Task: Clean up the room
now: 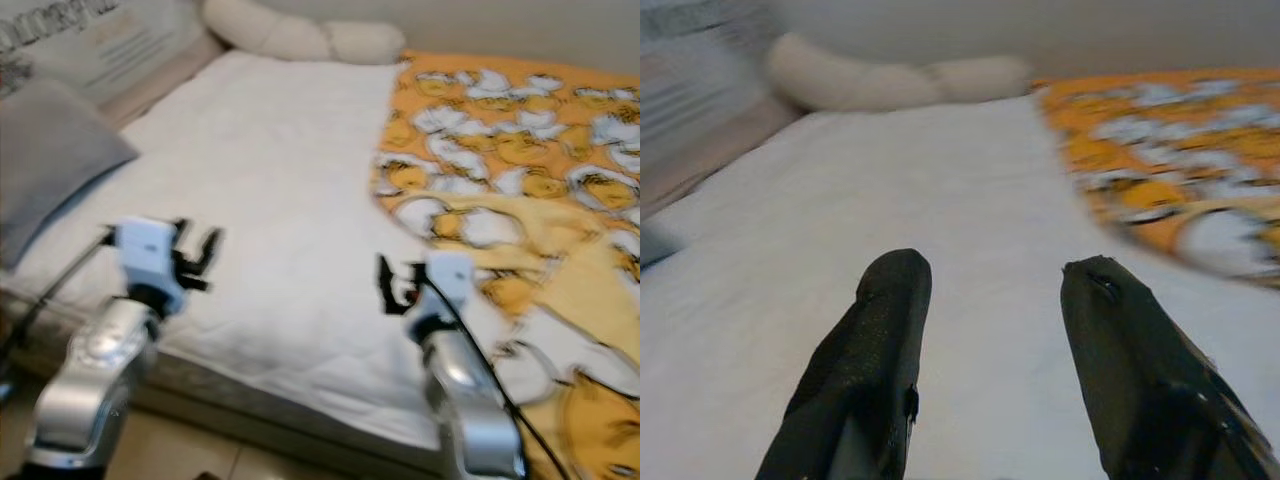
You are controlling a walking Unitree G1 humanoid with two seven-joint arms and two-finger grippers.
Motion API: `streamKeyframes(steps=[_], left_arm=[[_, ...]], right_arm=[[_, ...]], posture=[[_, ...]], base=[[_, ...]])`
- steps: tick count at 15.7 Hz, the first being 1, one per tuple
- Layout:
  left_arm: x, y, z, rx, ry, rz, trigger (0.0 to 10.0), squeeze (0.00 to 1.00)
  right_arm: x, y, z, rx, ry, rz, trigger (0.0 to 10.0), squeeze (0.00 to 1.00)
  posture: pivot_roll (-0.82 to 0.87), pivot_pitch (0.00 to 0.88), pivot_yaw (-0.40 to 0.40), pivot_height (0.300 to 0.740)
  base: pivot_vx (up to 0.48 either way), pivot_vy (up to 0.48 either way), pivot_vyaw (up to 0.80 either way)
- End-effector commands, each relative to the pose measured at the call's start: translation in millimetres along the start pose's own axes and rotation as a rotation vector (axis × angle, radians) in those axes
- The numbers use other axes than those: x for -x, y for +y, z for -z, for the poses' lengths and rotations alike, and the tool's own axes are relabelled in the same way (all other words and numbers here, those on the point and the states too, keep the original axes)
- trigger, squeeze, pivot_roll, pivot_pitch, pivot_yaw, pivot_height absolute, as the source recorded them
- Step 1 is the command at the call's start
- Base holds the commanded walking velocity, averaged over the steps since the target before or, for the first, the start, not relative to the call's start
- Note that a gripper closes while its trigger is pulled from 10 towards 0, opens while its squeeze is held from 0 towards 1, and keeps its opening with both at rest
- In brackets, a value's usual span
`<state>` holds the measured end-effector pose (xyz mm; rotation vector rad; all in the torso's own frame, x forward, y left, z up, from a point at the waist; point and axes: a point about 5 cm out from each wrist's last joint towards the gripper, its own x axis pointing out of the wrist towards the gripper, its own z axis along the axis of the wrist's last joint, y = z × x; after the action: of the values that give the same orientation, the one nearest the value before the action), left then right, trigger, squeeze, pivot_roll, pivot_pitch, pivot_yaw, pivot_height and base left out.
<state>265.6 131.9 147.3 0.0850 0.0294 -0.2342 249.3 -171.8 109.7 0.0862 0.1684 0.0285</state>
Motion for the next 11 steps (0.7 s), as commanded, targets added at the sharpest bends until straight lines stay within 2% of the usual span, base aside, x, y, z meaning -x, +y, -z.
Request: streamKeyframes(steps=[1, 11], left_arm=[[1.2, 9.1, -2.2, -0.023, 0.0, -0.027, 10.0, 0.0], [4.4, 9.5, -1.5, -0.034, 0.01, -0.014, 10.0, 0.0]], right_arm=[[-1.8, 7.0, -4.4, -0.002, -0.017, -0.02, 10.0, 0.0], [-2.2, 8.5, -2.7, 0.002, -0.013, -0.024, 10.0, 0.0]], posture=[[0.0, 0.0, 0.049, 0.74], [0.0, 0.0, 0.057, 0.74]], base=[[0.0, -0.48, 0.0], [0.0, -0.48, 0.0]])
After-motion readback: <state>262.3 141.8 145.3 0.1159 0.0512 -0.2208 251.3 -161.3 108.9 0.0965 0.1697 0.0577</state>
